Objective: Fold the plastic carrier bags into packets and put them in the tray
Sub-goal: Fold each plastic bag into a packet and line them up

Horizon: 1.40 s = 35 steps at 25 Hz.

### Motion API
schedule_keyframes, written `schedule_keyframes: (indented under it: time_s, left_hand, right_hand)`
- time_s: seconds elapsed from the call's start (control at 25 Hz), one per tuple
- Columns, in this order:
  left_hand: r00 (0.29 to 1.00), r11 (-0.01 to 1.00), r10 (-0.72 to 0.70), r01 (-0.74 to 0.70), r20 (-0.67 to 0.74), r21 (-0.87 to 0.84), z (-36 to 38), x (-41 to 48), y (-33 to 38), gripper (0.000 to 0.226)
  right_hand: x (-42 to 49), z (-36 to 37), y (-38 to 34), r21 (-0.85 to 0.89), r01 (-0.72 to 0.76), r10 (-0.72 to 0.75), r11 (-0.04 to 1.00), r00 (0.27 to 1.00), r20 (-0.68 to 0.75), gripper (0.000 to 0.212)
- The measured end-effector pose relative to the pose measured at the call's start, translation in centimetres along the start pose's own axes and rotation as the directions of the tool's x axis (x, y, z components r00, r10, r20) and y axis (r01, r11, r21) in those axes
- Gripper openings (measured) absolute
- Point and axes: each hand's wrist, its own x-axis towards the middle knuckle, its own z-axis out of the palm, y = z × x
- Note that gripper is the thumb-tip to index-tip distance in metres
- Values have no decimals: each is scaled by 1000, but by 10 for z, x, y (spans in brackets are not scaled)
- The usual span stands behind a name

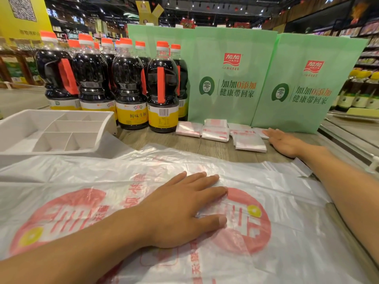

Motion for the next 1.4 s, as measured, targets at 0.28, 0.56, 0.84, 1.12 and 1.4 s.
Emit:
schedule_keyframes:
  time_s: [0.28,0.56,0.84,1.12,1.4]
  left_hand:
    - [998,1000,17,-17,-61,-1,2,1,-3,69]
    - [984,999,30,-35,-177,-23,-2,2,-2,65]
    - [991,998,-9,0,-135,-66,-11,1,-3,55]
    - [993,999,34,-30,-112,39,-29,-1,2,64]
    - [995,995,-2,12,-96,103,-75,-57,-1,62]
  right_hand:
    - [-1,-2,-12,-15,-18,17,1000,999,-41,53]
    - [-3,-3,-9,44,-13,15,999,999,-45,54]
    - [-33,-26,-24,84,33,-15,996,979,-205,53]
    - [-140,-78,-86,62,163,-136,985,941,-309,57]
    - [-267,-51,-167,135,409,-355,903,885,-301,62]
